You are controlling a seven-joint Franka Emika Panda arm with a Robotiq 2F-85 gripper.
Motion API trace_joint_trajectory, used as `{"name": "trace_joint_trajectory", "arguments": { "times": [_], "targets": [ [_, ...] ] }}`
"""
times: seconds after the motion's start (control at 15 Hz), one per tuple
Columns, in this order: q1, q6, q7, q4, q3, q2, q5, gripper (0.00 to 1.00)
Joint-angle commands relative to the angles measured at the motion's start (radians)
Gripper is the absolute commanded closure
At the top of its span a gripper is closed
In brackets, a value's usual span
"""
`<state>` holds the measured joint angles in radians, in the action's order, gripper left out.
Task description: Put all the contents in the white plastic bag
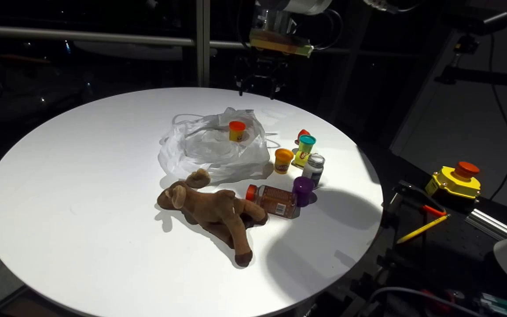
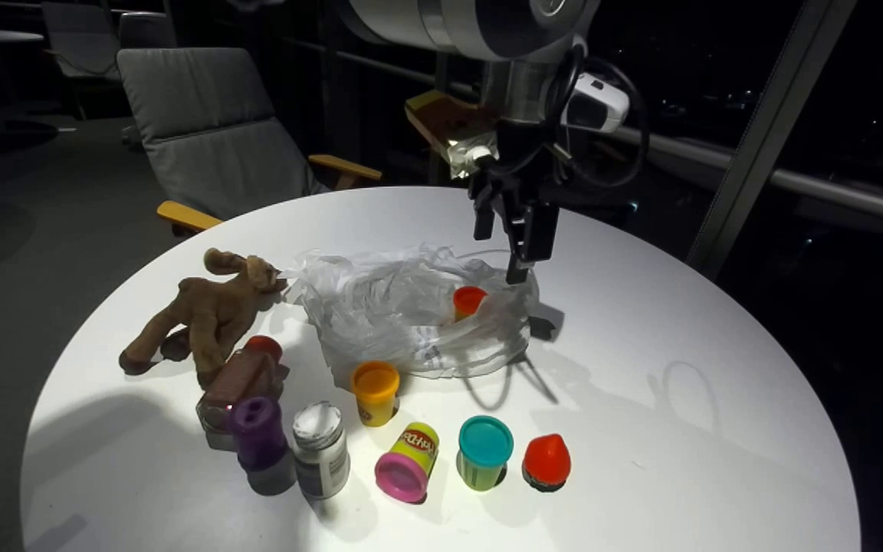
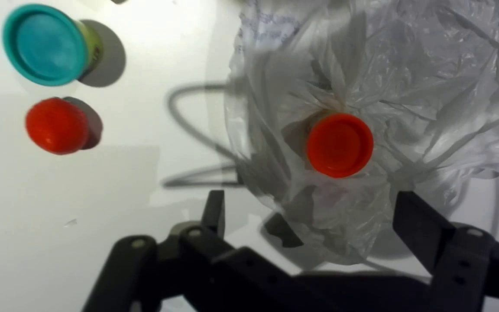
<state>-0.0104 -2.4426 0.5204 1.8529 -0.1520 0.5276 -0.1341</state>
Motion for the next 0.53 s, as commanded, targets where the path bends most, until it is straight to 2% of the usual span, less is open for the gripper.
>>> {"name": "trace_joint_trajectory", "arguments": {
  "times": [0.0, 0.2, 0.47],
  "targets": [
    [-0.015, -0.024, -0.005, 0.25, -0.026, -0.205, -0.005, 0.01],
    [-0.025, -0.049, 0.033, 0.369, -0.056, -0.252, 0.006, 0.0],
    [-0.038, -0.126, 0.071, 0.42, -0.069, -0.214, -0.004, 0.0]
  ]
}}
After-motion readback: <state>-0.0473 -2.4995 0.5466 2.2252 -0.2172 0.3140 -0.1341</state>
